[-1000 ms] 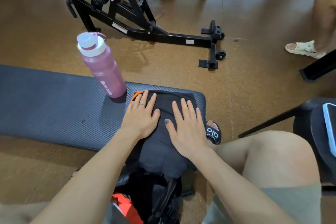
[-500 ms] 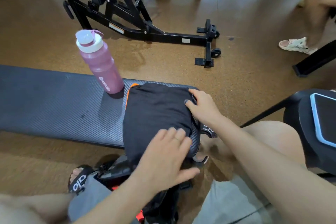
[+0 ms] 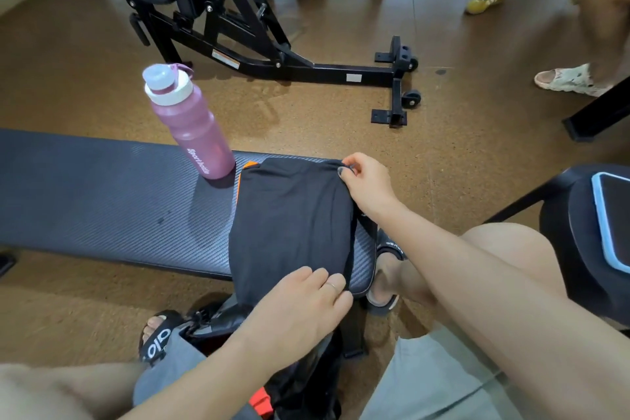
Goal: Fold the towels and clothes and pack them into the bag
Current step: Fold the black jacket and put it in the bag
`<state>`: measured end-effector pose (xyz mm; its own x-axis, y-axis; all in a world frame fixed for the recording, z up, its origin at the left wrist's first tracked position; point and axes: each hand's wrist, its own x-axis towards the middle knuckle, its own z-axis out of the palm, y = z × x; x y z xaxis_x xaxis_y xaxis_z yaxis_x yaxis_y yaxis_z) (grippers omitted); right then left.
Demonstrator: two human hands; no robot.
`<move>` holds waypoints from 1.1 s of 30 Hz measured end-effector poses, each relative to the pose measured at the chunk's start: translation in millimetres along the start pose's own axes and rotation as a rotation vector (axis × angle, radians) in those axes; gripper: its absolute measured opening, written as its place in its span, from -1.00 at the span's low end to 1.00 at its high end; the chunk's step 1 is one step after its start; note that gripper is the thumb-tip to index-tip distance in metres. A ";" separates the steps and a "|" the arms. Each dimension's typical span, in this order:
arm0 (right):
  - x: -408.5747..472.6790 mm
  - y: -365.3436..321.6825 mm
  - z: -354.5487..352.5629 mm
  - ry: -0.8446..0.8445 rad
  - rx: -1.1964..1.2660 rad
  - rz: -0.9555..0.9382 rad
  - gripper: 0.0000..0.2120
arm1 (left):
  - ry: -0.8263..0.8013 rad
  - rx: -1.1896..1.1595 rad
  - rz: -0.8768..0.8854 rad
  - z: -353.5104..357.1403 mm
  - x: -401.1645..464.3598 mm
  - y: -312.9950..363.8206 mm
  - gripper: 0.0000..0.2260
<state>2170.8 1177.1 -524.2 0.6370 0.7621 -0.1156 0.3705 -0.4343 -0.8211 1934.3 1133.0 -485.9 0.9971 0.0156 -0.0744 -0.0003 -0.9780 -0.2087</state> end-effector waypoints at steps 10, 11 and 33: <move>-7.0 6.6 9.0 0.002 0.001 -0.005 -0.89 | 0.013 -0.043 -0.215 -1.6 16.6 11.1 -0.81; -7.0 7.3 8.6 0.015 0.012 0.001 -0.89 | 0.013 -0.070 -0.232 -3.0 22.5 12.7 -0.80; -46.7 -2.5 20.7 -0.043 -0.307 -0.004 -0.26 | 0.070 -0.815 -1.146 67.0 5.5 -110.0 -0.24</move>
<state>2126.2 1152.5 -528.4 0.6084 0.7809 -0.1416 0.5641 -0.5510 -0.6150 1934.7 1254.6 -528.7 0.4151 0.8880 -0.1980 0.8229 -0.2737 0.4979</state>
